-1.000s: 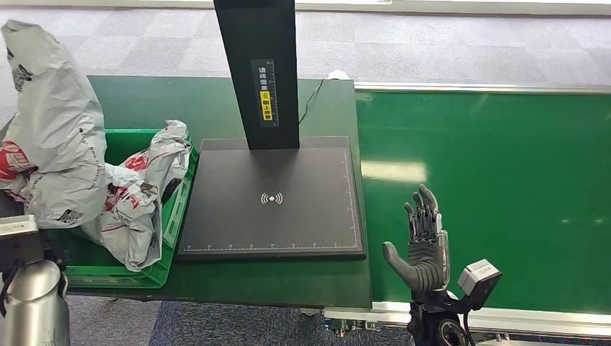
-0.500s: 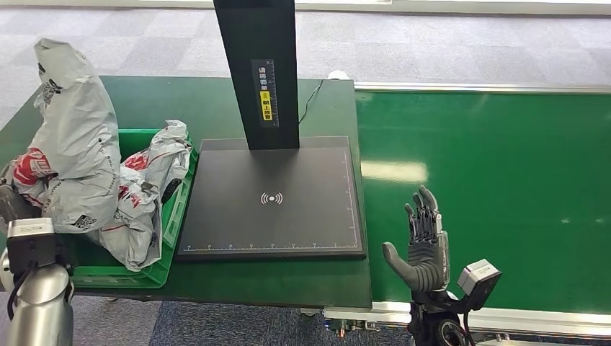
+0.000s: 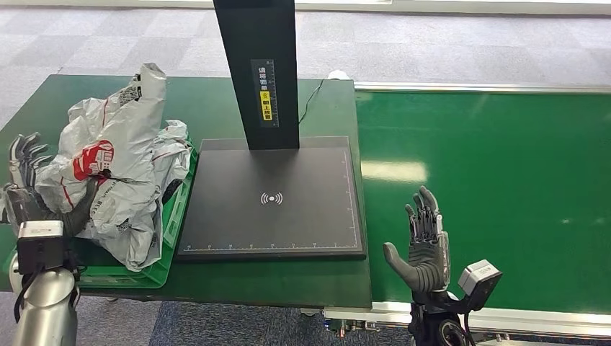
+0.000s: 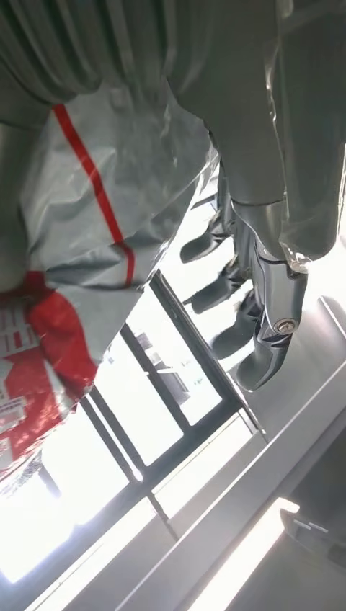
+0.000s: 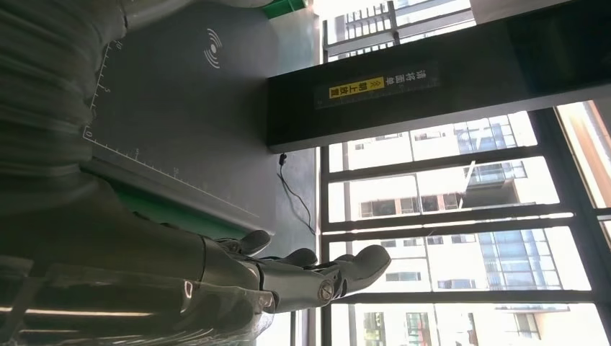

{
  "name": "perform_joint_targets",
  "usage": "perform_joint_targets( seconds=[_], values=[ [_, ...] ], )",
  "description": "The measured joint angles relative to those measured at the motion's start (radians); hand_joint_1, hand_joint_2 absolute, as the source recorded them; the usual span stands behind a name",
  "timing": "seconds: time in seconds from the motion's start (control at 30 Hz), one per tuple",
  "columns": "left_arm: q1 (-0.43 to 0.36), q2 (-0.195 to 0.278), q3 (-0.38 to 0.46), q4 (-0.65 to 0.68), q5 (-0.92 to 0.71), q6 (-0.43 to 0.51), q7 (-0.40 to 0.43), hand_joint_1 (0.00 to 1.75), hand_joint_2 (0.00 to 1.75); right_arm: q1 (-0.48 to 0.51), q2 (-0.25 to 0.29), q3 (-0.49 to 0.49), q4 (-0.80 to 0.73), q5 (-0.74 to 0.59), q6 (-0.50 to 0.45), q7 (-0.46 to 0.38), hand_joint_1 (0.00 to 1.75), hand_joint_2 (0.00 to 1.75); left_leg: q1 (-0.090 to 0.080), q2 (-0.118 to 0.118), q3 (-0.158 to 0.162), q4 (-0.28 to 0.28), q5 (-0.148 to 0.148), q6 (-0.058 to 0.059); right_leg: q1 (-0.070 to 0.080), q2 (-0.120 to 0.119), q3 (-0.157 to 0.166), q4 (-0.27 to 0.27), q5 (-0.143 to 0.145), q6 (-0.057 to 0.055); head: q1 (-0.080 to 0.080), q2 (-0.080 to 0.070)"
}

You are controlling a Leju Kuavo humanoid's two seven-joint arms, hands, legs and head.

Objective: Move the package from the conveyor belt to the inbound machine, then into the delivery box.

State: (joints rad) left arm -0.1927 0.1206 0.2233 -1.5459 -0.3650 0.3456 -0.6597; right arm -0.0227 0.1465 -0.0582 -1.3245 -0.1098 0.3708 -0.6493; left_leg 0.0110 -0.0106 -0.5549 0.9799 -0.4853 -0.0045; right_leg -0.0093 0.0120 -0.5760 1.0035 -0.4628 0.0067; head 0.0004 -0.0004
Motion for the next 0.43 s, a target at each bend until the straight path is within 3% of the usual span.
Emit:
perform_joint_targets(
  seconds=[0.43],
  values=[
    [0.019,-0.023,-0.063,-0.024,-0.024,-0.011,-0.008,0.0,1.75,-0.002,0.0,-0.001,0.01,0.007,0.003,0.0,0.0,1.75,0.0,0.0,0.0,0.0,0.0,0.0,0.0,0.0,0.0,0.0,0.0,0.0,0.0,0.0]
  ],
)
